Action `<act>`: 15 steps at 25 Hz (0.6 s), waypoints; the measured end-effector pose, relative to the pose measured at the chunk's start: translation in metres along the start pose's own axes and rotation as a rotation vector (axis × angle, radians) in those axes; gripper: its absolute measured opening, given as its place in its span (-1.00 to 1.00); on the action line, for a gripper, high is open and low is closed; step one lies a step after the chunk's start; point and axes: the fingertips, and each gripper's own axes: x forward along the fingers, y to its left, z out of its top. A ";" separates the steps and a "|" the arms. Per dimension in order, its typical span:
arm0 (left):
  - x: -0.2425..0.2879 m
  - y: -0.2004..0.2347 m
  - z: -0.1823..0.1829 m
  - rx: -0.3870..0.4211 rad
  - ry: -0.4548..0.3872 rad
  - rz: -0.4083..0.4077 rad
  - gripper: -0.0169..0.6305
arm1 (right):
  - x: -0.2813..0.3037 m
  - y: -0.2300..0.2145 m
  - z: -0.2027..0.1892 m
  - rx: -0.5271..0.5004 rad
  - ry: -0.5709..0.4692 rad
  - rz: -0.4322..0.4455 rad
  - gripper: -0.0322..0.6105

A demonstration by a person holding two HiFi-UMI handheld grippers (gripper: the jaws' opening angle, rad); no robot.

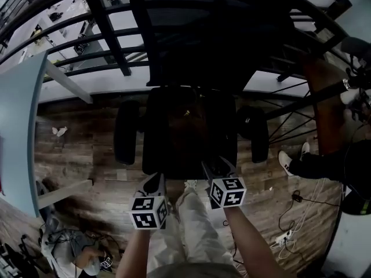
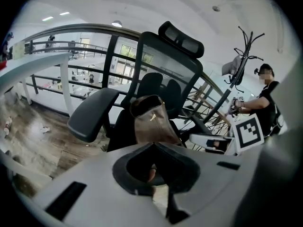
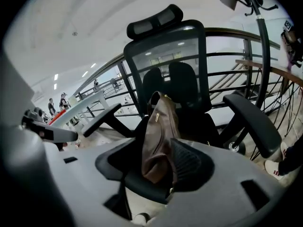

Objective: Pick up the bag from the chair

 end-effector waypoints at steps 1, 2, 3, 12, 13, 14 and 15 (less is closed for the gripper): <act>0.006 0.001 -0.001 -0.001 0.005 0.003 -0.94 | 0.009 -0.006 -0.004 -0.007 0.016 -0.004 -0.24; 0.011 0.003 -0.001 -0.003 0.010 0.005 -0.94 | 0.017 -0.012 -0.009 -0.014 0.032 -0.008 -0.19; 0.016 0.004 -0.002 -0.005 0.015 0.006 -0.95 | 0.025 -0.017 -0.013 -0.020 0.048 -0.011 -0.17; 0.040 0.012 -0.014 -0.010 0.061 0.019 -0.95 | 0.072 -0.044 -0.040 -0.067 0.140 -0.015 0.01; 0.042 0.012 -0.015 -0.013 0.063 0.021 -0.95 | 0.076 -0.046 -0.042 -0.069 0.147 -0.012 0.03; 0.044 0.013 -0.016 -0.016 0.065 0.023 -0.95 | 0.080 -0.048 -0.044 -0.068 0.154 -0.007 0.06; 0.045 0.014 -0.017 -0.020 0.067 0.025 -0.95 | 0.083 -0.050 -0.045 -0.063 0.161 -0.001 0.08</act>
